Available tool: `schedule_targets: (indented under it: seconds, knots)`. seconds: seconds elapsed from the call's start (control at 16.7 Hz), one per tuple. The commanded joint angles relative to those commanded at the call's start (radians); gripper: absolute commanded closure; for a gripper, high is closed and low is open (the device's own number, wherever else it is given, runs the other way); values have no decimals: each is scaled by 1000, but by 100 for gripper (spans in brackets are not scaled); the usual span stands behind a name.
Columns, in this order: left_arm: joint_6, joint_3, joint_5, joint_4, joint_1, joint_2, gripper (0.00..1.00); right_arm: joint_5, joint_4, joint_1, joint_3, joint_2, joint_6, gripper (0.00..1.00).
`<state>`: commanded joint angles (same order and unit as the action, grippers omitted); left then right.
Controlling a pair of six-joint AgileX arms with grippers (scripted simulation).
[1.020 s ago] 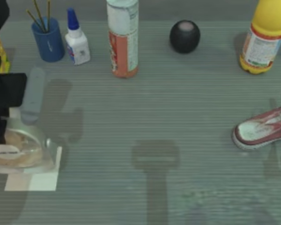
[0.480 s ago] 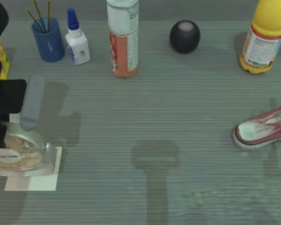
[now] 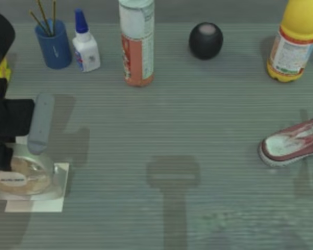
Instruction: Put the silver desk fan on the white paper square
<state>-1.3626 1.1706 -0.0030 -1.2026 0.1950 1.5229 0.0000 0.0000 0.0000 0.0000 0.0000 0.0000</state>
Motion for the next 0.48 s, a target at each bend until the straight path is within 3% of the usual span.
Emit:
schedule_targets:
  seconds: [0.48]
  knots:
    - [0,0,0,0,0,0,32,0,0,0,0,0,0,0]
